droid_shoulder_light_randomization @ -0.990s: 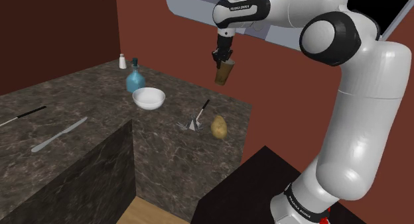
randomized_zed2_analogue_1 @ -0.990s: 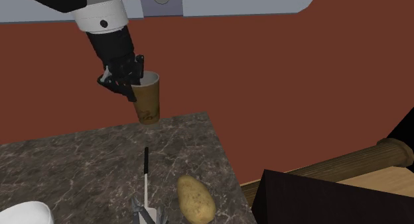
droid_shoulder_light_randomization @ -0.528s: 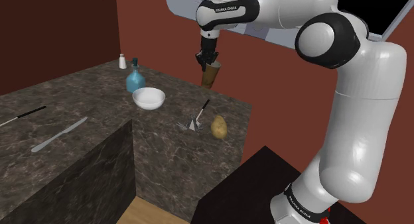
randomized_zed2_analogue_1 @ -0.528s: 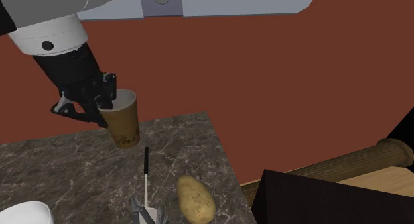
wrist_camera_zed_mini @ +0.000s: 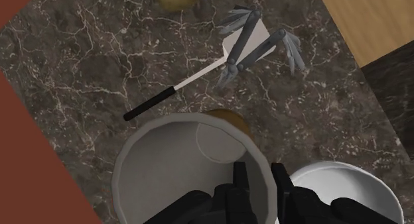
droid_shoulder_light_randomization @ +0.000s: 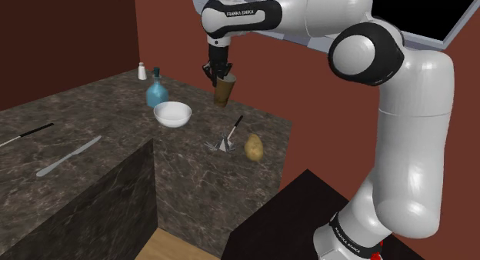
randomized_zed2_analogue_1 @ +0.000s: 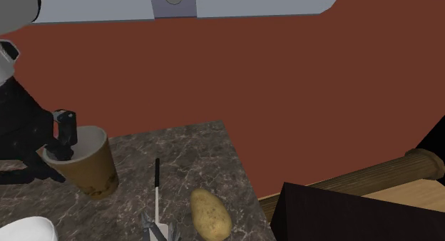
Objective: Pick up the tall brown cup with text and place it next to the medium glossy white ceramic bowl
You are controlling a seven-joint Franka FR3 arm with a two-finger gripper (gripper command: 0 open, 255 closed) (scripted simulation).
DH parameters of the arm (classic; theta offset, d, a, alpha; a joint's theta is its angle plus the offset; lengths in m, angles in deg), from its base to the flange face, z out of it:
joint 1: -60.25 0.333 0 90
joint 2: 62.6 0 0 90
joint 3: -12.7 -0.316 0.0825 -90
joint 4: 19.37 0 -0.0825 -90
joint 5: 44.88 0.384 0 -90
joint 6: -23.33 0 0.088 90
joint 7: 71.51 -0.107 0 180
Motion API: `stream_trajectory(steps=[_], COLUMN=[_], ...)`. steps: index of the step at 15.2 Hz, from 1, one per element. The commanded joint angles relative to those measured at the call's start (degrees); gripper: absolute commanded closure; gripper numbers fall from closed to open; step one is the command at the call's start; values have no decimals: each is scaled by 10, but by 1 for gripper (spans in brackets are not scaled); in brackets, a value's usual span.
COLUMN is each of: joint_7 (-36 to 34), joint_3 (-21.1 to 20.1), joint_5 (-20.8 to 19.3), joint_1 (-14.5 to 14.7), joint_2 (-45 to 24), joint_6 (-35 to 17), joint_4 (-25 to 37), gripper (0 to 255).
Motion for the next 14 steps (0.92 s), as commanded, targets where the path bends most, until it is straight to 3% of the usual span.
stream_trajectory(steps=[1,6,10,14], joint_7=[-20,-68,-104,-106], joint_3=[-6,-20,-30,-30], joint_5=[1,3,5,5], joint_1=[13,46,71,72], joint_2=[-26,-89,-162,-160], joint_6=[10,40,83,50], joint_4=[34,123,235,200], gripper=[255,255,255,255])
